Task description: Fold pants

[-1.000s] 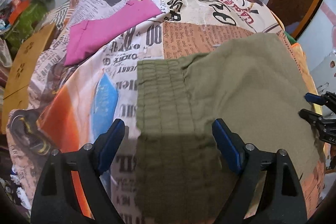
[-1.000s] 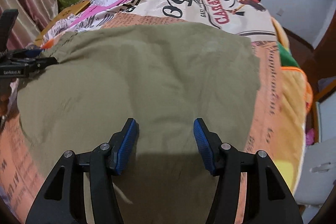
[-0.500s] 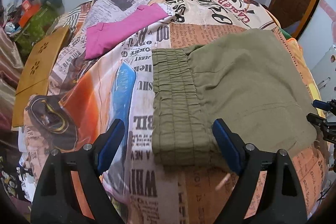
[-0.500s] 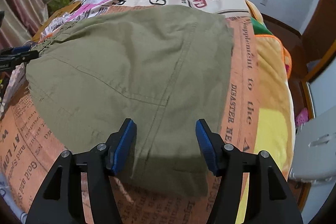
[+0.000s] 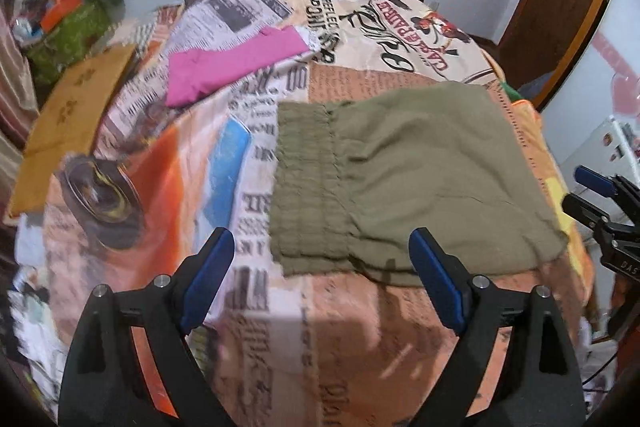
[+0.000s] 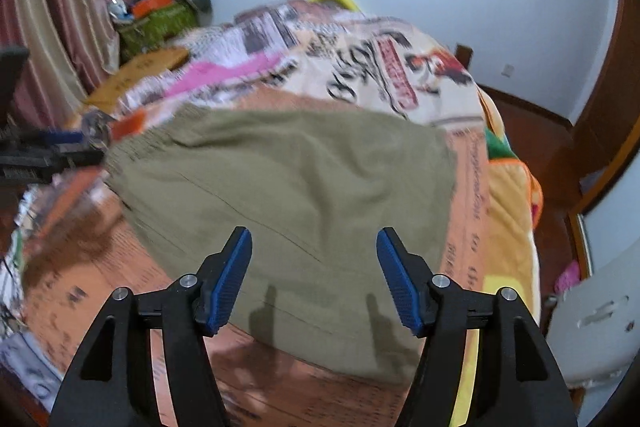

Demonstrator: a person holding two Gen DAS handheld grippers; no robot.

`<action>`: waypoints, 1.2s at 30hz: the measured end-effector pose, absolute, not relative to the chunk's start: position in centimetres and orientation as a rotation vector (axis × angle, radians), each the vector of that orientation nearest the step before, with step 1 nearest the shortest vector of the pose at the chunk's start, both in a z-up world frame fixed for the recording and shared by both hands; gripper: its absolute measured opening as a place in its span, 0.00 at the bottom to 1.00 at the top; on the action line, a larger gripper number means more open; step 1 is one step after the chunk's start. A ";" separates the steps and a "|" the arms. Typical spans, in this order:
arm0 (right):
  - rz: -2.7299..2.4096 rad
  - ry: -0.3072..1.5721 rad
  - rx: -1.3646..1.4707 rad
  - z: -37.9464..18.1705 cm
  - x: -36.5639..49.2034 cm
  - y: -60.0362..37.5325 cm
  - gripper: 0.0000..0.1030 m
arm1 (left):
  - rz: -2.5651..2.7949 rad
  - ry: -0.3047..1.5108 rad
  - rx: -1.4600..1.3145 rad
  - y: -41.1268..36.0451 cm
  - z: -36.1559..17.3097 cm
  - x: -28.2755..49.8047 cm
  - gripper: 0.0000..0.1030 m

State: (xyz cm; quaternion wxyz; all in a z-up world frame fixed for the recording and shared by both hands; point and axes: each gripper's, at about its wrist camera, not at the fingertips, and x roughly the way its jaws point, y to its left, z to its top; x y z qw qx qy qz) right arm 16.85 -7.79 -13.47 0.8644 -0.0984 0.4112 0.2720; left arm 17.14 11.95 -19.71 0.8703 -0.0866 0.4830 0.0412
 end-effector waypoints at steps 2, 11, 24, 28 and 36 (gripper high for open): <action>0.595 0.847 -0.191 -13.2 16.7 -6.9 0.59 | 0.071 1.020 -0.212 11.9 -20.2 16.7 0.87; 0.616 0.896 -0.175 -15.7 17.0 -4.3 0.60 | 0.057 1.085 -0.308 11.7 -23.6 16.2 0.87; 0.611 1.068 -0.155 -20.6 18.4 -4.4 0.60 | -0.035 1.098 -0.562 13.4 -25.0 18.8 0.92; 0.630 1.073 -0.150 -20.6 18.3 -4.5 0.62 | -0.038 1.092 -0.678 14.8 -25.2 19.6 0.92; 0.652 1.072 -0.135 -20.8 18.3 -4.8 0.62 | -0.004 1.096 -0.854 16.5 -25.6 21.0 0.92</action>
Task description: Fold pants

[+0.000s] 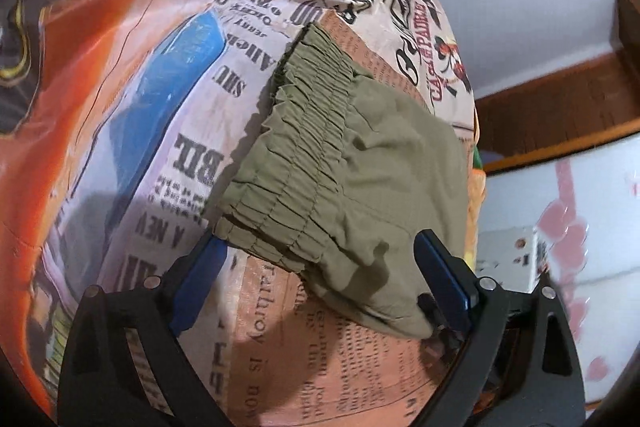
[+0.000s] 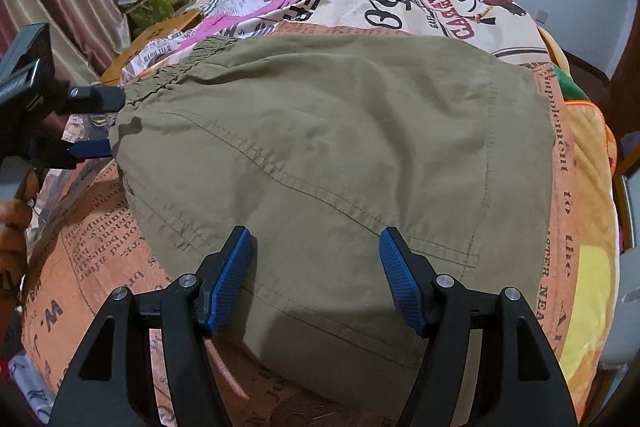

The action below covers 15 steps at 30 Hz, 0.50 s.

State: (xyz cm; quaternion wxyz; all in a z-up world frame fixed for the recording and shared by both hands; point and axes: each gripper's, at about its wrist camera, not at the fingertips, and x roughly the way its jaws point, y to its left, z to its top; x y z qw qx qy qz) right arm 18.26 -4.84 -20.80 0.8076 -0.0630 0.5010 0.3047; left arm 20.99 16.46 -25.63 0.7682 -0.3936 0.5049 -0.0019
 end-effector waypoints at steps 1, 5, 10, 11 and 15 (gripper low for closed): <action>0.653 1.072 -0.133 -20.8 18.3 -4.8 0.62 | -0.007 1.099 -0.865 16.5 -25.6 20.9 0.92; 0.655 1.073 -0.129 -20.8 18.4 -4.8 0.62 | -0.028 1.108 -0.884 15.8 -25.5 20.2 0.92; 0.656 1.073 -0.127 -20.8 18.3 -4.8 0.62 | -0.003 1.098 -0.900 15.8 -26.0 21.0 0.92; 0.656 1.073 -0.128 -20.8 18.4 -4.8 0.62 | 0.012 1.097 -0.915 15.9 -26.2 21.4 0.92; 0.664 1.074 -0.118 -20.9 18.4 -4.9 0.62 | 0.047 1.100 -0.889 15.9 -26.3 22.8 0.92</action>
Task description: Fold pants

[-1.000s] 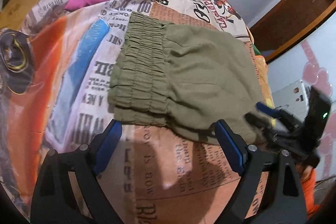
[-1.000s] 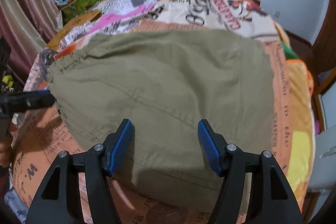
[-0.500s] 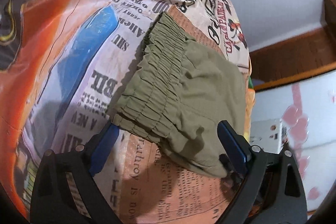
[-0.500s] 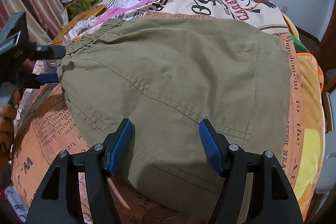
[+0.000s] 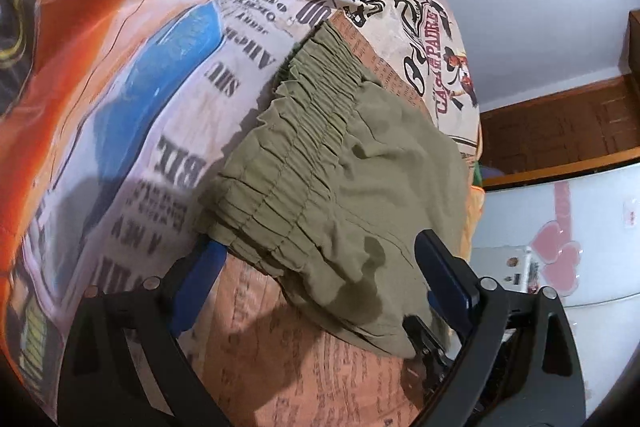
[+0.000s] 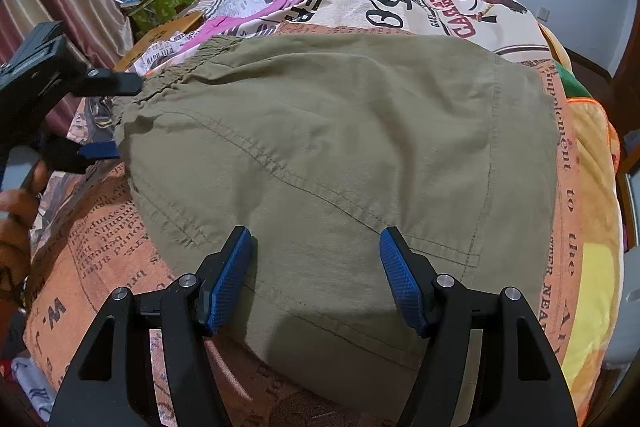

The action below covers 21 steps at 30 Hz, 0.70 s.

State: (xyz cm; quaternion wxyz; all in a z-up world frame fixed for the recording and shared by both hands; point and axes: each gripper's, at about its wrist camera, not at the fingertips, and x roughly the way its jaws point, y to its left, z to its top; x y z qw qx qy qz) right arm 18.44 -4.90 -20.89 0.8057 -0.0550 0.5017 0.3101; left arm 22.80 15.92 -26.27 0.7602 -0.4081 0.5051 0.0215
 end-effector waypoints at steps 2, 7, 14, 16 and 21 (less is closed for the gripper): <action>0.667 1.075 -0.113 -20.9 18.5 -4.9 0.62 | 0.077 1.096 -0.879 15.9 -26.2 23.1 0.90; 0.669 1.075 -0.112 -21.0 18.4 -4.9 0.62 | 0.190 1.094 -0.808 16.2 -26.1 23.8 0.54; 0.678 1.075 -0.103 -20.9 18.4 -4.9 0.62 | 0.205 1.078 -0.672 15.5 -25.6 24.5 0.37; 0.679 1.074 -0.102 -20.9 18.4 -4.9 0.62 | 0.204 1.060 -0.607 14.9 -24.9 24.3 0.33; 0.686 1.075 -0.082 -20.6 18.4 -5.3 0.60 | 0.219 1.004 -0.468 14.0 -22.9 22.9 0.26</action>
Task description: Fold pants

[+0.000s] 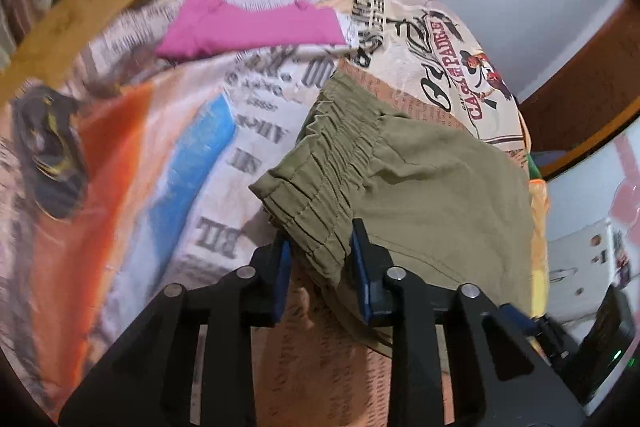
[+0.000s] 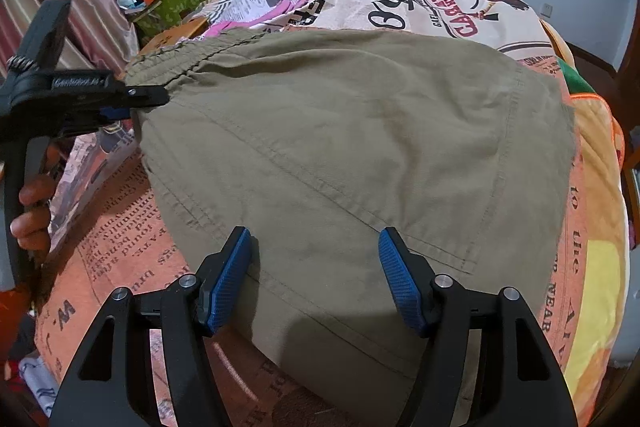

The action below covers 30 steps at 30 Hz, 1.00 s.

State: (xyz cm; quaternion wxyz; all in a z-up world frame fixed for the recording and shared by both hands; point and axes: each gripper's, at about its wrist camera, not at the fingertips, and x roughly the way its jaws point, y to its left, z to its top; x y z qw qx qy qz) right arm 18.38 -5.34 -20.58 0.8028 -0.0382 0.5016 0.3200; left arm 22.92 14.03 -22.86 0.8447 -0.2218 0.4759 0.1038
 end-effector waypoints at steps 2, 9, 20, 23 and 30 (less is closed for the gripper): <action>0.684 1.077 -0.069 -20.3 18.3 -5.6 0.60 | 0.243 0.983 -0.428 14.2 -22.2 21.8 0.25; 0.666 1.055 -0.021 -19.1 17.3 -6.6 0.60 | 0.398 0.914 -0.288 16.2 -20.4 15.9 0.25; 0.588 1.072 0.035 -19.0 16.1 -9.1 0.60 | 0.431 0.732 -0.015 13.4 -16.2 12.8 0.24; 0.567 1.101 0.039 -19.8 16.4 -9.1 0.60 | 0.356 0.679 -0.016 11.9 -14.4 13.5 0.23; 0.578 1.115 0.053 -20.6 16.1 -9.2 0.60 | 0.179 0.631 -0.033 8.0 -11.4 15.9 0.22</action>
